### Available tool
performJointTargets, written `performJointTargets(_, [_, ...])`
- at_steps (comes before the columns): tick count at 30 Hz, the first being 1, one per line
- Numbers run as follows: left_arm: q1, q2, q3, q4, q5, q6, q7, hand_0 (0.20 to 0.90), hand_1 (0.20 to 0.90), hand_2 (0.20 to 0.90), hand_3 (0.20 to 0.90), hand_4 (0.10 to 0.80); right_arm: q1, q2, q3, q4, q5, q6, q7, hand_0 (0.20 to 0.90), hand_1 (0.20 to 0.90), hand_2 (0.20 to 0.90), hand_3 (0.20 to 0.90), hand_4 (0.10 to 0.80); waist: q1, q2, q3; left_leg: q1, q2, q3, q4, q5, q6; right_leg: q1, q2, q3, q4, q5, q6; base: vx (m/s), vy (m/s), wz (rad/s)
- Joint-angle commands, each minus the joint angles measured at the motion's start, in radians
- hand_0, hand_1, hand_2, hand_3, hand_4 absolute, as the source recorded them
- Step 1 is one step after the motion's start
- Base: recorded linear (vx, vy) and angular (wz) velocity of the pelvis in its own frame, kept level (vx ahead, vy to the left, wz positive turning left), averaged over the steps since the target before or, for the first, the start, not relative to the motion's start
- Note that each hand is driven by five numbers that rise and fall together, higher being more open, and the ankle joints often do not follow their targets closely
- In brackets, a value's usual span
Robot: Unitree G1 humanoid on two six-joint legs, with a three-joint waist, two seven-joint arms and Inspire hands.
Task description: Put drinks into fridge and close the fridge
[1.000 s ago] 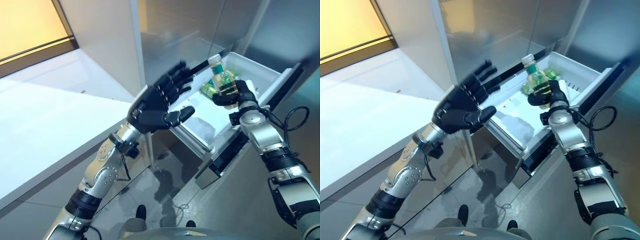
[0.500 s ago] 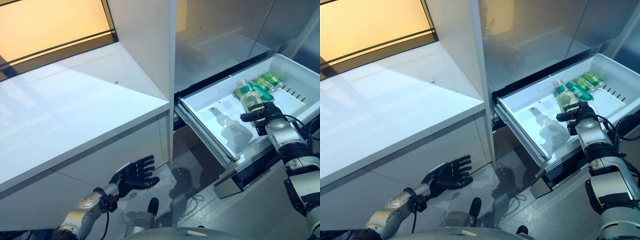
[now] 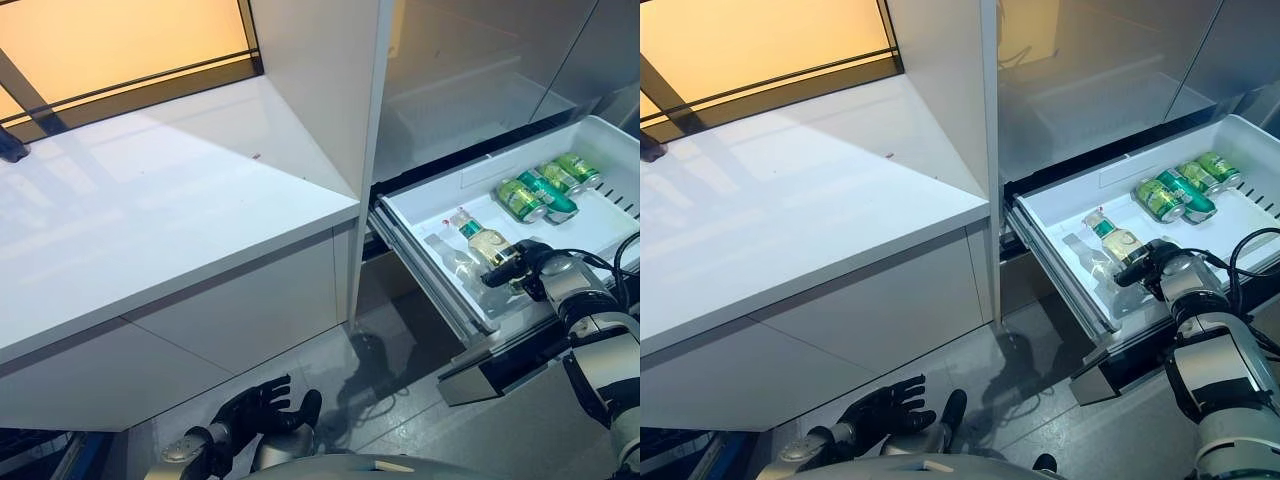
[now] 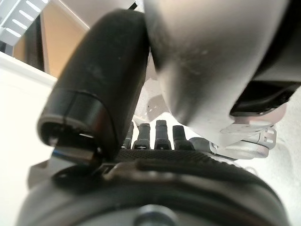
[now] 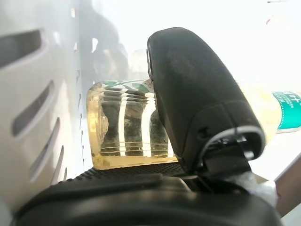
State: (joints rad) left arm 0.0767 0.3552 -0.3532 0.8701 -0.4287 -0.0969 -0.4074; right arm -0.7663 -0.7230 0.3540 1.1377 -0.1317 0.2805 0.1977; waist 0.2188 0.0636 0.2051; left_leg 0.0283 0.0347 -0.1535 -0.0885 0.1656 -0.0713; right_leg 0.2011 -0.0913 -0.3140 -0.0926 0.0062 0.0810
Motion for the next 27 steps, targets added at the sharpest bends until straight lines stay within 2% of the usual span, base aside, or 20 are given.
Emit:
performJointTargets(1, [-0.021,0.0,-0.009,0.089,0.075,-0.061,0.023,0.9,0.9,0.9,0.9,0.8,-0.08,-0.039,0.041,0.031,-0.012,-0.021,-0.004,0.3,0.3,0.3,0.2,0.1,-0.026,-0.061,-0.043,0.052,-0.032,0.085,0.003,-0.105,0.033,-0.072,0.044,0.061,0.04,0.001,-0.067,0.0,0.0,0.0])
performJointTargets(2, [-0.024,-0.001,-0.008,0.099,0.088,-0.059,0.03,0.9,0.9,0.9,0.9,0.8,-0.075,-0.034,0.04,0.024,-0.003,-0.021,-0.006,0.9,0.9,0.9,0.9,0.8,-0.029,-0.061,-0.042,0.053,-0.032,0.087,0.003,-0.105,0.033,-0.072,0.043,0.062,0.039,0.002,-0.066,0.0,0.0,0.0])
performJointTargets(11, [-0.05,-0.012,0.004,0.141,0.13,-0.054,0.043,0.9,0.9,0.9,0.9,0.8,-0.037,0.029,-0.031,-0.091,0.223,0.023,0.003,0.9,0.9,0.9,0.9,0.8,-0.058,-0.067,-0.043,0.069,-0.032,0.111,0.006,-0.119,0.037,-0.067,0.05,0.091,0.036,0.003,-0.063,0.005,-0.002,-0.02])
performJointTargets(22, [-0.06,-0.031,-0.012,0.133,0.124,-0.055,0.036,0.9,0.9,0.9,0.9,0.8,-0.025,0.048,-0.026,-0.145,0.191,0.017,0.031,0.9,0.9,0.9,0.9,0.8,-0.076,-0.076,-0.049,0.077,-0.028,0.136,0.003,-0.122,0.035,-0.062,0.057,0.113,0.019,0.013,-0.061,-0.006,-0.007,-0.08])
performJointTargets(25, [-0.06,-0.032,-0.015,0.134,0.122,-0.049,0.044,0.9,0.9,0.9,0.9,0.8,-0.039,0.042,-0.026,-0.163,0.21,0.005,-0.02,0.9,0.9,0.9,0.9,0.8,-0.078,-0.076,-0.048,0.079,-0.025,0.14,0.002,-0.121,0.034,-0.062,0.058,0.117,0.017,0.016,-0.06,-0.026,0.001,-0.04])
performJointTargets(26, [-0.059,-0.03,-0.012,0.133,0.123,-0.043,0.045,0.9,0.9,0.9,0.9,0.8,-0.043,0.036,-0.03,-0.187,0.238,-0.025,-0.069,0.9,0.9,0.9,0.9,0.8,-0.08,-0.076,-0.047,0.079,-0.024,0.141,0.002,-0.12,0.034,-0.062,0.059,0.119,0.017,0.017,-0.06,-0.049,0.001,-0.05])
performJointTargets(27, [-0.059,-0.025,-0.008,0.136,0.124,-0.036,0.05,0.9,0.9,0.9,0.9,0.8,-0.053,0.023,-0.044,-0.271,0.277,-0.066,-0.184,0.9,0.9,0.9,0.9,0.8,-0.087,-0.076,-0.045,0.08,-0.021,0.145,0.001,-0.12,0.033,-0.064,0.06,0.121,0.018,0.019,-0.059,-0.049,0.0,-0.05])
